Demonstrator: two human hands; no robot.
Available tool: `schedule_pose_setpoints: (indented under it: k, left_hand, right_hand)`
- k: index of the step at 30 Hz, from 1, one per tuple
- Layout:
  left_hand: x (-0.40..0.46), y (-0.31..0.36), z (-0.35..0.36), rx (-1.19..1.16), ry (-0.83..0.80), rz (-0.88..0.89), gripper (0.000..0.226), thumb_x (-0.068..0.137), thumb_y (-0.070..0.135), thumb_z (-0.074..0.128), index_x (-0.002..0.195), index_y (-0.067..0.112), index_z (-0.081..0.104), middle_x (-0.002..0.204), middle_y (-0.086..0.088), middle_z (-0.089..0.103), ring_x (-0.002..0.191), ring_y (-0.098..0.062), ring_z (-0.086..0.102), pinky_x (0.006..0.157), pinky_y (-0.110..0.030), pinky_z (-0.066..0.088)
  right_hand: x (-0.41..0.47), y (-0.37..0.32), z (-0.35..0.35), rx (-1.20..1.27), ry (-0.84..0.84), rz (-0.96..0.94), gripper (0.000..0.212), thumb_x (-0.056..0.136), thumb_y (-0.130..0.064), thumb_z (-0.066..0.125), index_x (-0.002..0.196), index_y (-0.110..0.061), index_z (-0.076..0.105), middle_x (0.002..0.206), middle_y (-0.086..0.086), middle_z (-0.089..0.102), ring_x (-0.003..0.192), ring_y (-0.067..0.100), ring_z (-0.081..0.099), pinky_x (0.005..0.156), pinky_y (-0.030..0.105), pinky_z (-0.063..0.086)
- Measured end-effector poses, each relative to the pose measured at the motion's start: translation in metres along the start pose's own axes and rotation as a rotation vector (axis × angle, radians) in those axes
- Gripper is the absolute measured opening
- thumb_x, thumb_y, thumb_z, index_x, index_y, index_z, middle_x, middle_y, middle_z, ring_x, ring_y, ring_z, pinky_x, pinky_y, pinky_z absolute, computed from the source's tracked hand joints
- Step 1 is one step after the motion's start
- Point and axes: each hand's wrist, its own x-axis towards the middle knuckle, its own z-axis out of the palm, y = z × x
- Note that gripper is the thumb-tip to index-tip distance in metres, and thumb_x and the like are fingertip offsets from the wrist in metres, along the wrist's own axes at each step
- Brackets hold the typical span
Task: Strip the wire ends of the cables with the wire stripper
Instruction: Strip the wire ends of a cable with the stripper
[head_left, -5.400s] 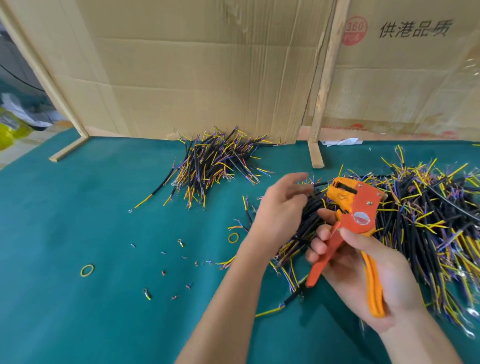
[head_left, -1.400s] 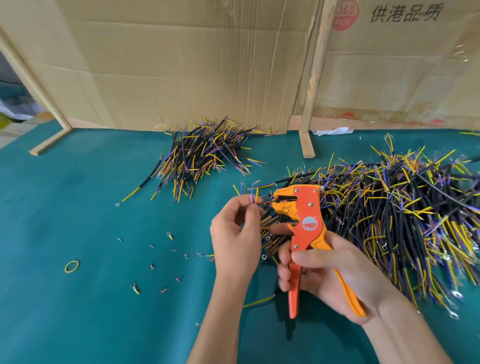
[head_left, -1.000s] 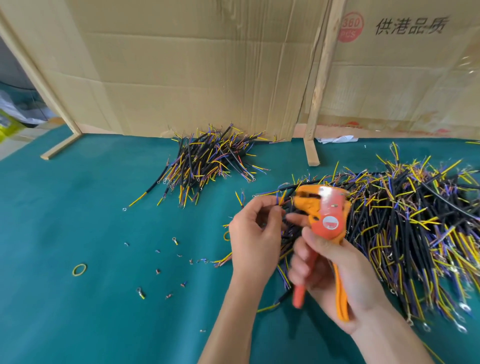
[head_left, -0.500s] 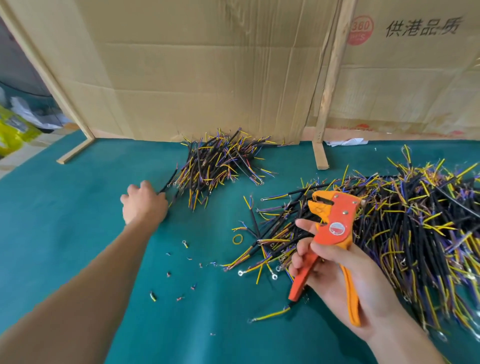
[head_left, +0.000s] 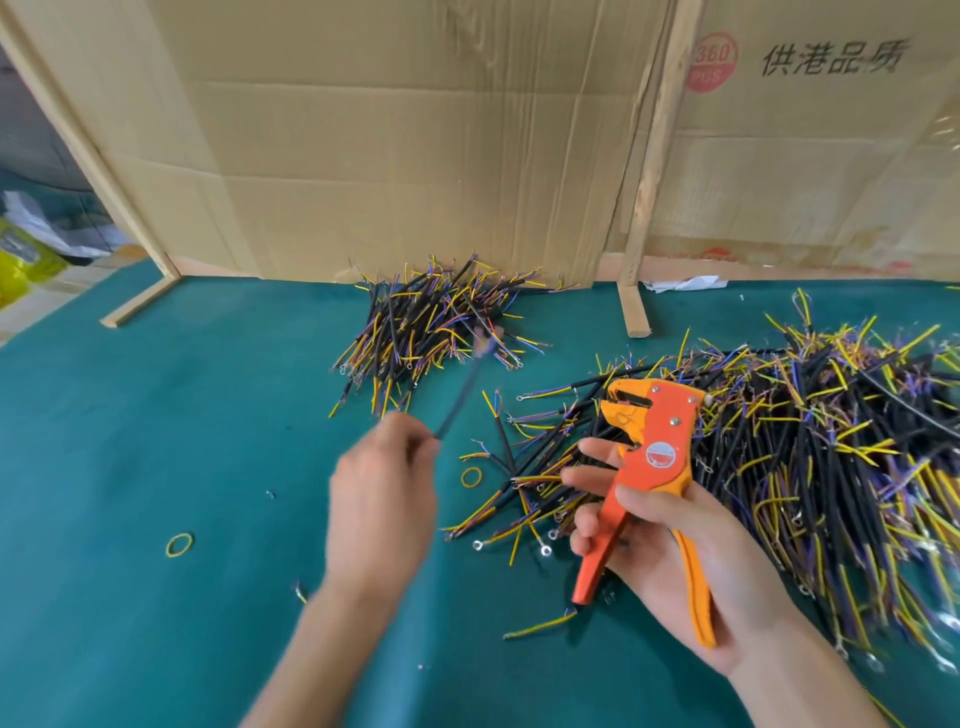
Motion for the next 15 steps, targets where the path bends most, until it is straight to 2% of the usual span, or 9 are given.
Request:
schedule_pose_setpoints:
  k: [3, 6, 11, 15]
  left_hand:
    - [-0.037, 0.032, 0.017, -0.155, -0.125, 0.069, 0.015, 0.087, 0.016, 0.073, 0.082, 0.025, 0.063, 0.077, 0.013, 0.067, 0.075, -0.013, 0.064, 0.073, -0.033, 0.047]
    - [-0.053, 0.041, 0.028, -0.206, -0.19, 0.092, 0.016, 0.086, 0.016, 0.074, 0.083, 0.027, 0.063, 0.078, 0.015, 0.065, 0.076, -0.008, 0.06, 0.074, -0.029, 0.046]
    - [-0.054, 0.042, 0.026, -0.162, -0.226, 0.128, 0.016, 0.084, 0.016, 0.076, 0.088, 0.028, 0.066, 0.081, 0.015, 0.065, 0.078, -0.008, 0.059, 0.075, -0.028, 0.047]
    - [-0.042, 0.058, 0.029, -0.09, -0.266, 0.201, 0.019, 0.088, 0.025, 0.07, 0.106, 0.031, 0.07, 0.093, 0.013, 0.067, 0.093, -0.015, 0.061, 0.085, -0.033, 0.048]
  right_hand:
    - [-0.001, -0.004, -0.003, 0.001, 0.017, -0.072, 0.075, 0.065, -0.016, 0.091, 0.131, 0.0, 0.059, 0.136, 0.023, 0.063, 0.073, 0.03, 0.063, 0.072, 0.043, 0.055]
    - [0.0, -0.009, -0.01, -0.009, 0.074, -0.131, 0.052, 0.074, -0.009, 0.075, 0.125, -0.003, 0.067, 0.132, 0.017, 0.066, 0.072, 0.03, 0.064, 0.07, 0.042, 0.055]
    - [-0.001, -0.012, -0.012, -0.019, 0.066, -0.161, 0.052, 0.078, -0.007, 0.069, 0.13, -0.003, 0.063, 0.137, 0.016, 0.063, 0.074, 0.028, 0.062, 0.072, 0.041, 0.055]
    - [0.0, -0.011, -0.009, -0.064, 0.066, -0.156, 0.05, 0.079, -0.005, 0.067, 0.129, -0.001, 0.062, 0.137, 0.017, 0.064, 0.075, 0.029, 0.061, 0.072, 0.042, 0.055]
